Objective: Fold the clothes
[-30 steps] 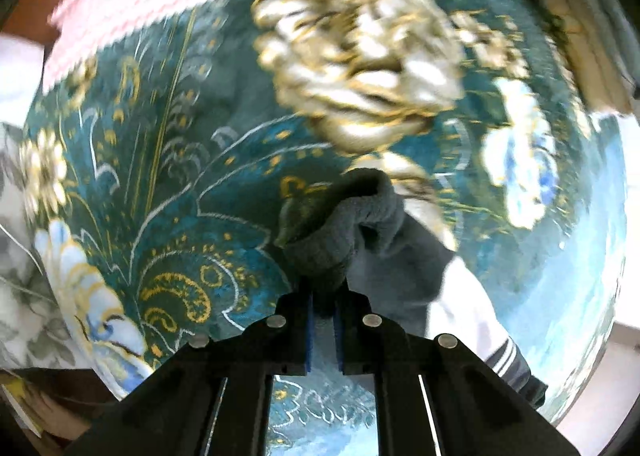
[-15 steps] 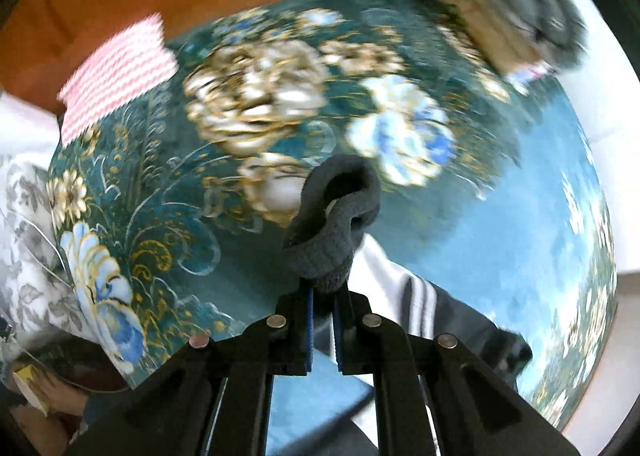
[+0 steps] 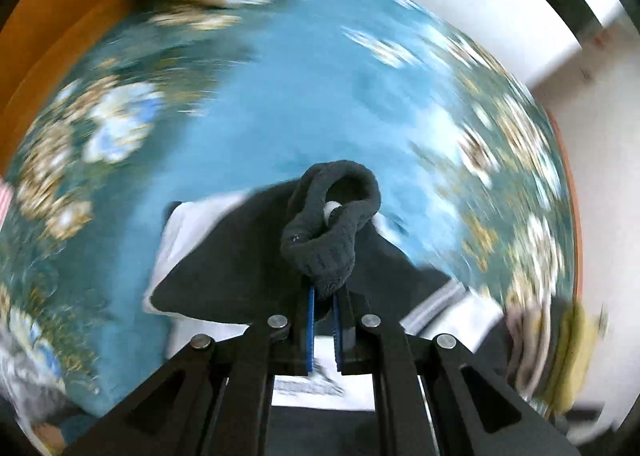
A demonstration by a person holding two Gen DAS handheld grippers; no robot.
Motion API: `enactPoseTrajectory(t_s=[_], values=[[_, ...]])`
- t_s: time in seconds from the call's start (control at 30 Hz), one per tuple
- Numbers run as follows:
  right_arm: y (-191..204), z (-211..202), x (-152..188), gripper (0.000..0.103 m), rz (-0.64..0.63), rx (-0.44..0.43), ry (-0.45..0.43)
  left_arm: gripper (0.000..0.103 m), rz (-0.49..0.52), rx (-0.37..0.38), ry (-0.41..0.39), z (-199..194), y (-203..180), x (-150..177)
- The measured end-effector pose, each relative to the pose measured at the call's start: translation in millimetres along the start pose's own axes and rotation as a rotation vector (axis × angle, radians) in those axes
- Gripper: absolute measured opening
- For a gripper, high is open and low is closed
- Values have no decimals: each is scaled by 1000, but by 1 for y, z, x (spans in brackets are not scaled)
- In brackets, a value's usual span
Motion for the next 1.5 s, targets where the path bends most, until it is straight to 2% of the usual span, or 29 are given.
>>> enactPoseTrajectory(t_s=[0.1,0.27,0.47,0.6,0.67,0.8,0.83,1.0,1.1,1.23,1.33,1.43,1.47,1.5], values=[[-14,0,1,58,23,-9,-1,7,76,16,67,21,-51,22],[-37,4,8,58,74,-27,6,7,219,-3,162,62,-113,60],[-62,10,18,58,149,-40,9,7,334,-46,284,106,-156,97],[-76,10,20,58,190,-38,3,8,420,-77,347,126,-170,114],[-83,9,19,58,202,-33,-4,12,434,-63,373,129,-173,118],[-94,8,17,58,234,-30,-17,47,427,-2,433,131,-178,123],[-97,8,16,58,243,-32,-23,50,420,16,447,129,-179,123],[-113,1,-2,58,296,-45,-97,50,399,34,433,116,-168,111],[-130,-8,-22,68,344,-48,-193,50,320,21,422,108,-140,96],[-164,-11,-49,68,483,-57,-314,50,224,-20,409,98,-96,80],[-183,-10,-62,68,574,-14,-375,50,149,-49,407,92,-62,72],[-192,-1,-71,68,634,53,-374,50,80,-66,414,87,-33,73],[-193,1,-74,65,645,63,-374,50,59,-70,418,86,-24,74],[-193,1,-76,51,651,78,-376,50,39,-74,421,85,-16,75]])
Point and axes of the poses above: each gripper's, at about its wrist camera, not at the fingertips, and z roughly the way its jaws point, y to its left, x to its underside, the point moved 6 cm from there along z, roughly the way its jaws point, and after that the axes turned 11 degrees about -x, right-handed, at the moved point
